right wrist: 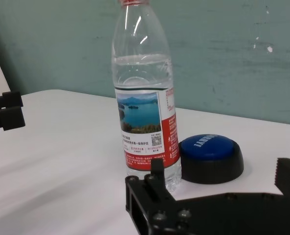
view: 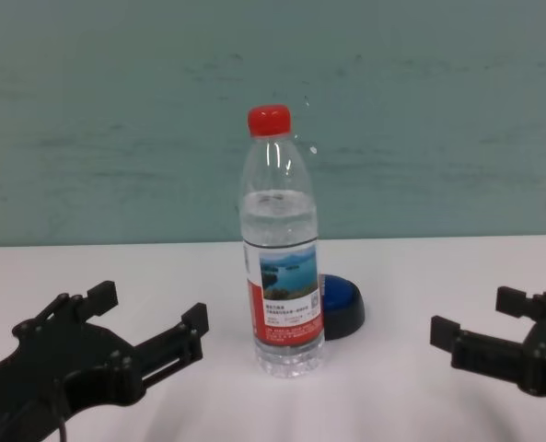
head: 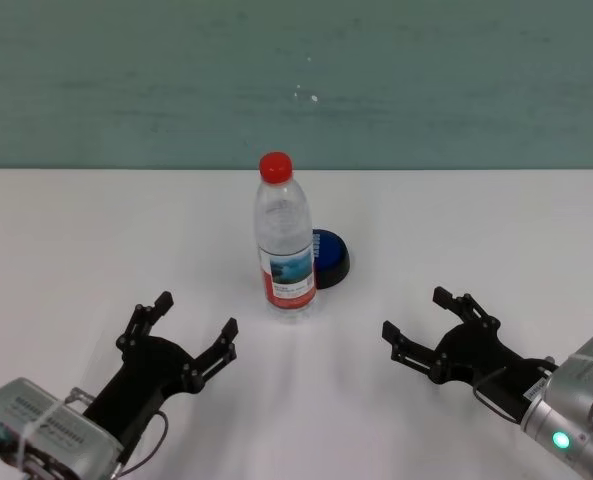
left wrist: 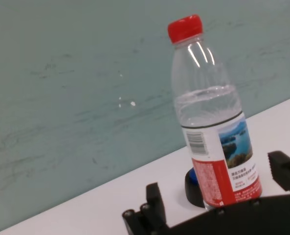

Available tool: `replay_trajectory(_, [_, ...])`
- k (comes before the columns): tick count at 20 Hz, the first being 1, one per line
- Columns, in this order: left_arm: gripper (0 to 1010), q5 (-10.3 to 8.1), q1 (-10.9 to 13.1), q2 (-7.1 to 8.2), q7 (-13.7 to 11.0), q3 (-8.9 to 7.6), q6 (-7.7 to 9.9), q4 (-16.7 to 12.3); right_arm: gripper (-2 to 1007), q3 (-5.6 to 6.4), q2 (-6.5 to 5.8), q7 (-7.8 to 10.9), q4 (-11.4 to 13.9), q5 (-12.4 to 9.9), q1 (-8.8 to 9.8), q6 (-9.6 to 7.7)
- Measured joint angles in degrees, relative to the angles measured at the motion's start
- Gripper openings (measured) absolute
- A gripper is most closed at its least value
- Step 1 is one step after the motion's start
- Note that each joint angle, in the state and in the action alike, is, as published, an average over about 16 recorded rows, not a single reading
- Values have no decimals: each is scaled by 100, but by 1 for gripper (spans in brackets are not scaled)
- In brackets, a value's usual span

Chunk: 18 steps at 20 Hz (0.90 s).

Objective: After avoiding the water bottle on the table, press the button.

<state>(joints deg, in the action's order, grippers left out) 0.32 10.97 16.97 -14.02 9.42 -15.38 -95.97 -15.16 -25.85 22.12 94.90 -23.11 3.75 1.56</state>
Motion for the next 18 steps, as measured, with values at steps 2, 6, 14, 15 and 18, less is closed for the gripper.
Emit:
replay_trajectory(2, [1000, 0, 0, 0, 0, 0, 0, 0, 1003, 2, 0, -1, 1, -3, 3, 2])
replay_trajectory(6, [1000, 0, 0, 0, 0, 0, 0, 0, 1003, 5, 0, -2, 1, -9, 8, 6])
replay_trajectory(14, [1000, 0, 0, 0, 0, 0, 0, 0, 1003, 9, 0, -1, 2, -17, 13, 11])
replay_trajectory(15, [1000, 0, 0, 0, 0, 0, 0, 0, 1003, 9, 0, -1, 2, -17, 14, 12])
replay_trajectory(18, [1000, 0, 0, 0, 0, 0, 0, 0, 1003, 9, 0, -1, 2, -18, 15, 12])
